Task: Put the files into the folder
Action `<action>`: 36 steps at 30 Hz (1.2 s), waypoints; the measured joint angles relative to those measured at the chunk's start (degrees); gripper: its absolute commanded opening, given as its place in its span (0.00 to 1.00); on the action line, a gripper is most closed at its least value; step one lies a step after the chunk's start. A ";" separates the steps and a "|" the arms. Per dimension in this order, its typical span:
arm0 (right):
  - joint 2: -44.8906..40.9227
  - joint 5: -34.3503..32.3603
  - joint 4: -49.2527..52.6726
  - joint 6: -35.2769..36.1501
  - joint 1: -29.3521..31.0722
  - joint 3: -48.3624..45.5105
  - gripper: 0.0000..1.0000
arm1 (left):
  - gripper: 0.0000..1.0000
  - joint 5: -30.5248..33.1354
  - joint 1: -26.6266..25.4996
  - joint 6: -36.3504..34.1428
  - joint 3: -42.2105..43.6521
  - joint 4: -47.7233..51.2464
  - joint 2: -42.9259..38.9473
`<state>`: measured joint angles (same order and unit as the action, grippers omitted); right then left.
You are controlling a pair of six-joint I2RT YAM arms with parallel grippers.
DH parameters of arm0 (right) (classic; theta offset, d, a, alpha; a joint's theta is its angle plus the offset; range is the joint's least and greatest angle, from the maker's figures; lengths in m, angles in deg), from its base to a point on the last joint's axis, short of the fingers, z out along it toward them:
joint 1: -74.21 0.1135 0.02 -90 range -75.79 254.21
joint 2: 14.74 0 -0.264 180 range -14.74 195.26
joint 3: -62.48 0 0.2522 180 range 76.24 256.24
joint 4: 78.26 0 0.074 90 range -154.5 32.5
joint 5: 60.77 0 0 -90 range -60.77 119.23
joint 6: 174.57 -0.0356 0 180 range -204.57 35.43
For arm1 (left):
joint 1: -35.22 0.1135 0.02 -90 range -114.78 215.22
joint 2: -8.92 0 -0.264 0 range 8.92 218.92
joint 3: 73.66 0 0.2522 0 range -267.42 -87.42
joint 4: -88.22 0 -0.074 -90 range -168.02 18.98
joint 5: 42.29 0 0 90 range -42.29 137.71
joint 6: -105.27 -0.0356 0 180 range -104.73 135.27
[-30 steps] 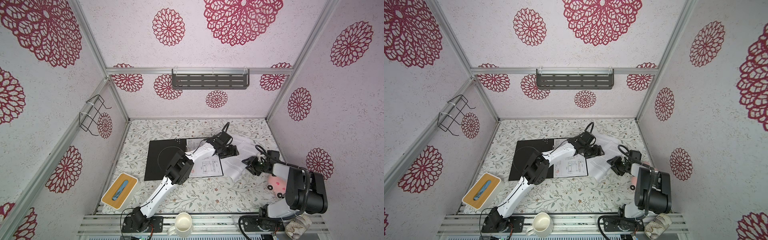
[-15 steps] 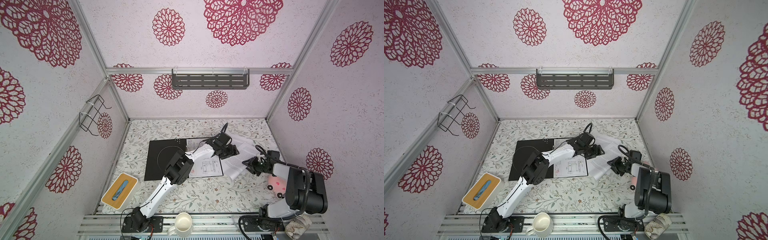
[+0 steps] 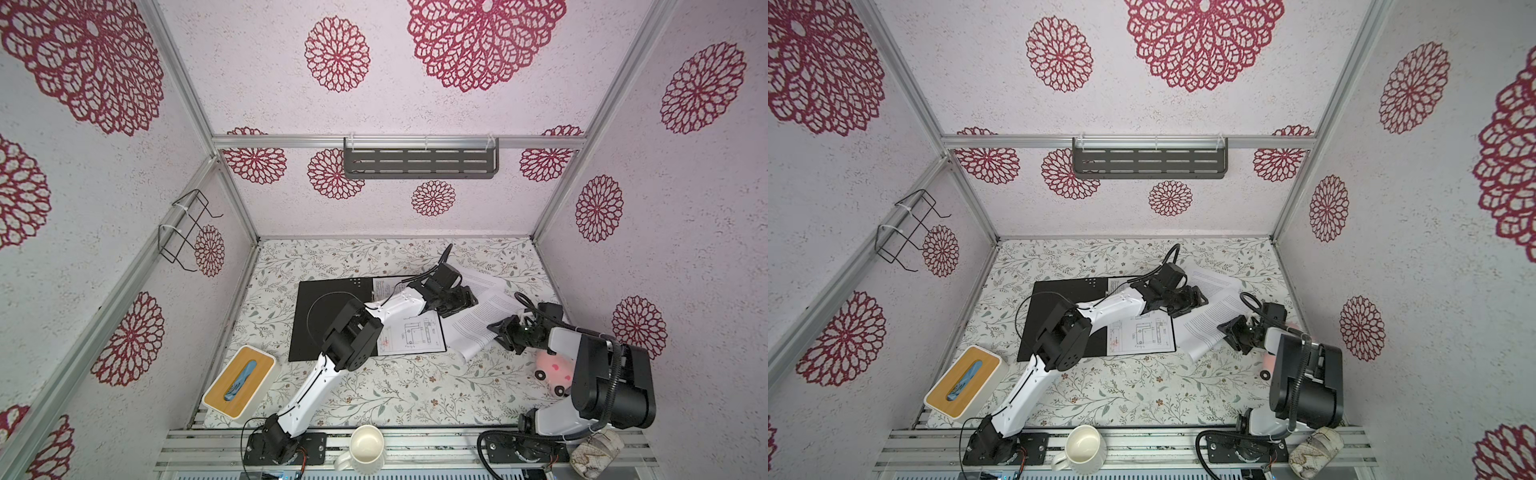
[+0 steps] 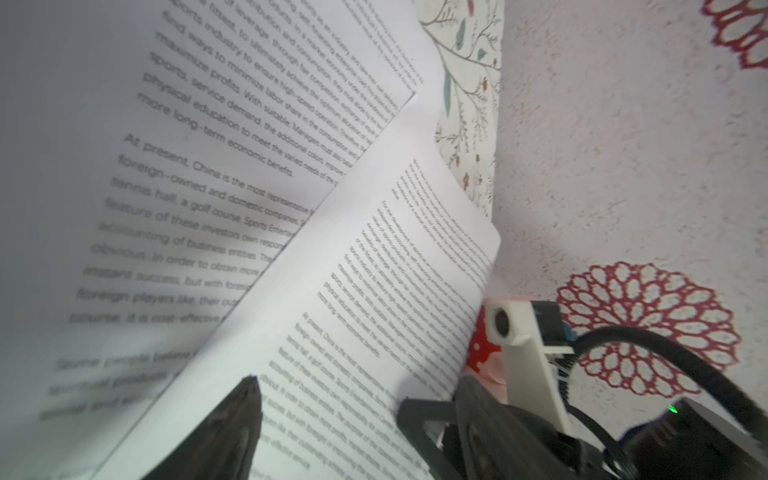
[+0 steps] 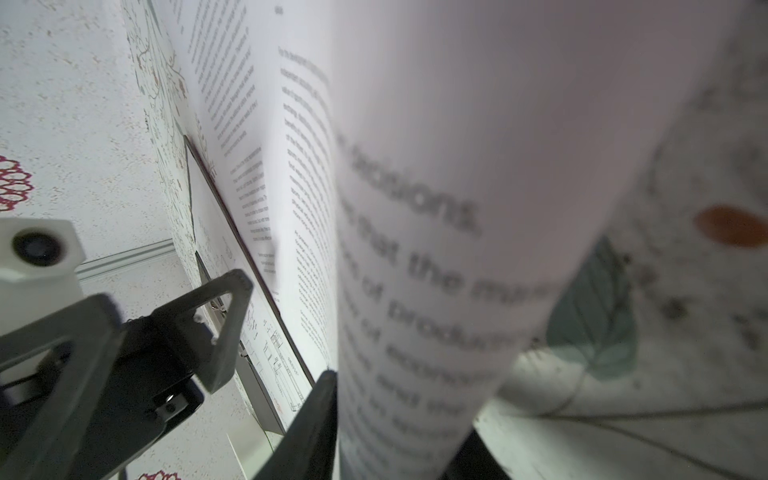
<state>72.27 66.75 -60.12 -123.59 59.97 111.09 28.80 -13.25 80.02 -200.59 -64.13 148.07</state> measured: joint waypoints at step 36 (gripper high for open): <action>-0.28 -2.80 1.60 0.44 -0.24 -0.02 0.38 | 0.78 15.78 -14.71 22.53 49.48 -31.26 -26.67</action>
<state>71.98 63.95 -58.52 -123.16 59.73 111.07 44.58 -27.96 102.55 -151.10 -95.39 121.41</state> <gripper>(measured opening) 0.384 0.781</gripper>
